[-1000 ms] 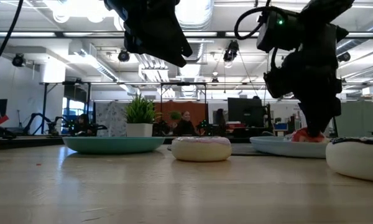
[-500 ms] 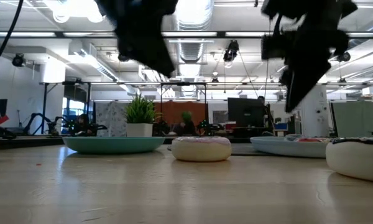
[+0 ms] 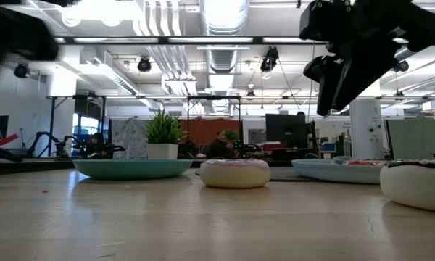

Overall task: Pick & Place donuts
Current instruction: Put the small red donut on the blue plate

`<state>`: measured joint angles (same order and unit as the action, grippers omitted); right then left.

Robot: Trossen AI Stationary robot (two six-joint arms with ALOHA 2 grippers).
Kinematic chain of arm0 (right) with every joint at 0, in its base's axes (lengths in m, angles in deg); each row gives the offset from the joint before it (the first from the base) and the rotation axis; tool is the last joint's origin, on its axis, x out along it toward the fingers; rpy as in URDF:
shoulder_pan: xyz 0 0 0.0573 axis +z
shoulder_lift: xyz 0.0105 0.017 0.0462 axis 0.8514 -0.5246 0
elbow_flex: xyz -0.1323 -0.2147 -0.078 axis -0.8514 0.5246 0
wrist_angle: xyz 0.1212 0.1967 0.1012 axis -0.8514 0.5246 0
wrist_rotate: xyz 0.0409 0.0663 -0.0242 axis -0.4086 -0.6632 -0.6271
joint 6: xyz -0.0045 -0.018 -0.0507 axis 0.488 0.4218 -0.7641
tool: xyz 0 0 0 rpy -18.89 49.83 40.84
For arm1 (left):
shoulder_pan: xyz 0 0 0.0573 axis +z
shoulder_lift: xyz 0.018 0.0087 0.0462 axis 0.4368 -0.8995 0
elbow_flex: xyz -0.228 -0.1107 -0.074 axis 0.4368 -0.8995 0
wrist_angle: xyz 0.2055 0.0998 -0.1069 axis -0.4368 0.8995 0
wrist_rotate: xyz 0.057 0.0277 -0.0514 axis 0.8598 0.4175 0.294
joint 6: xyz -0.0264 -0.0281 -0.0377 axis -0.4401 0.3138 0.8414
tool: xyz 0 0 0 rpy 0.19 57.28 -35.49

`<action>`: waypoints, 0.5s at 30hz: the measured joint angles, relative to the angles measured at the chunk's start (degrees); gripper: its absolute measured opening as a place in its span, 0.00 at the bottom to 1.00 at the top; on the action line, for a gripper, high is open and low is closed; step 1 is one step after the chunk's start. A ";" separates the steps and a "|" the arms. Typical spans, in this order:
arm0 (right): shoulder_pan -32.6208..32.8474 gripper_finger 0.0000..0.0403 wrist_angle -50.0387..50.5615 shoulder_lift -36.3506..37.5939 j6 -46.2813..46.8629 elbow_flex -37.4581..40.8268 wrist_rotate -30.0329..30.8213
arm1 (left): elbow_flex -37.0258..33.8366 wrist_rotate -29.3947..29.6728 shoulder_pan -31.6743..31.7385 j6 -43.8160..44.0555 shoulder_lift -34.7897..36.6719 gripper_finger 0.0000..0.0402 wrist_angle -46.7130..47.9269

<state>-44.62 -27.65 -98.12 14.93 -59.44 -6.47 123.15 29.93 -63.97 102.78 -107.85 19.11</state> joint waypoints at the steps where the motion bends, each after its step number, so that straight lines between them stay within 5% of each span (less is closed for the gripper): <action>1: 0.00 0.45 0.08 -0.45 0.00 0.00 -0.01 | 0.00 -0.60 -1.94 4.20 0.00 0.35 -0.06; 8: -0.04 0.45 -4.18 -2.38 0.15 0.00 -0.02 | -0.02 3.22 -13.72 34.32 0.00 0.35 -0.53; 15: -0.46 0.45 -9.33 -4.22 0.32 0.02 -0.07 | -5.90 7.98 -16.21 56.56 0.10 0.35 -0.41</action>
<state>-45.08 -36.98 -102.34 15.25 -59.42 -6.53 117.25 37.91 -80.18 159.34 -107.75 18.70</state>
